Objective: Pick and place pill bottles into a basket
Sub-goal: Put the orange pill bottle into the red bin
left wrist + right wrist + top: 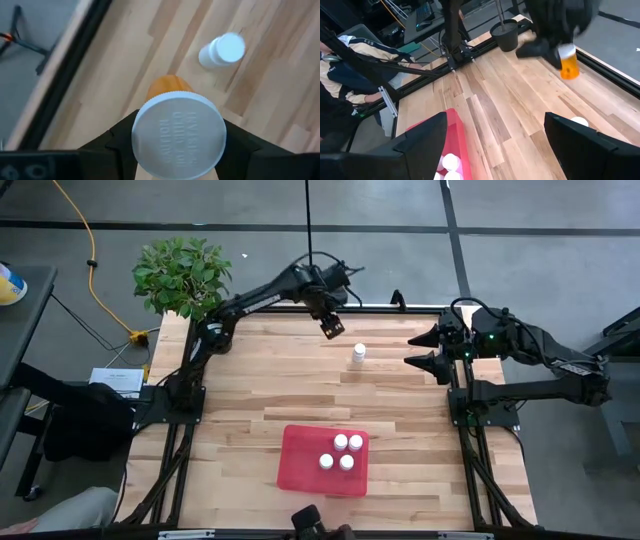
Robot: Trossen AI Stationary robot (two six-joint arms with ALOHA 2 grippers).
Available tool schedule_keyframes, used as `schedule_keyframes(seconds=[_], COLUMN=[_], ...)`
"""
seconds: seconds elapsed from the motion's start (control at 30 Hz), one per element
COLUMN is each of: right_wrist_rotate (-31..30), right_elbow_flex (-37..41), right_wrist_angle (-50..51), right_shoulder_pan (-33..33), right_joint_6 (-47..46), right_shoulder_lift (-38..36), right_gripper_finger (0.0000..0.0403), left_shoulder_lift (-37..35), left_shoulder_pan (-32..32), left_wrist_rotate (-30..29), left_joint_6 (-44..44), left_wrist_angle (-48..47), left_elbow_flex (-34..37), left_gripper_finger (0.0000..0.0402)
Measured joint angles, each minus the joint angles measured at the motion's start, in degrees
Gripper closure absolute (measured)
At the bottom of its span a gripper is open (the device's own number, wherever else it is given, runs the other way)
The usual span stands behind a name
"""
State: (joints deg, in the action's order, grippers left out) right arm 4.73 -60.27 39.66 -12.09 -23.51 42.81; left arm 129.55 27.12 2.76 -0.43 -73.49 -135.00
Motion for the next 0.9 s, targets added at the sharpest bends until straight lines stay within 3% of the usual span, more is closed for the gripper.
schedule_keyframes(seconds=[0.27, 0.47, 0.73, 0.9], right_wrist_rotate=[-0.1, -0.5, -0.7, -0.8], right_elbow_flex=[0.0, 0.0, 0.0, 0.0], right_wrist_angle=[0.0, 0.0, 0.0, 0.0], right_shoulder_pan=[0.0, 0.0, 0.0, 0.0], right_joint_6=[0.0, 0.0, -1.0, -1.6], right_shoulder_lift=[0.0, 0.0, 0.0, 0.0], right_gripper_finger=[0.008, 0.008, 0.008, 0.008], left_shoulder_lift=[-8.0, -13.4, -20.0, -23.6], left_shoulder_pan=[-0.1, -0.1, -2.1, -5.3], left_wrist_rotate=[0.5, 1.8, 7.3, 11.8], left_joint_6=[0.4, 0.2, -0.5, -0.5], left_wrist_angle=[-0.4, -0.8, -2.1, -4.5], left_elbow_flex=[0.0, 0.0, 0.0, 0.0], left_gripper_finger=[0.0156, 0.0174, 0.0152, 0.0174])
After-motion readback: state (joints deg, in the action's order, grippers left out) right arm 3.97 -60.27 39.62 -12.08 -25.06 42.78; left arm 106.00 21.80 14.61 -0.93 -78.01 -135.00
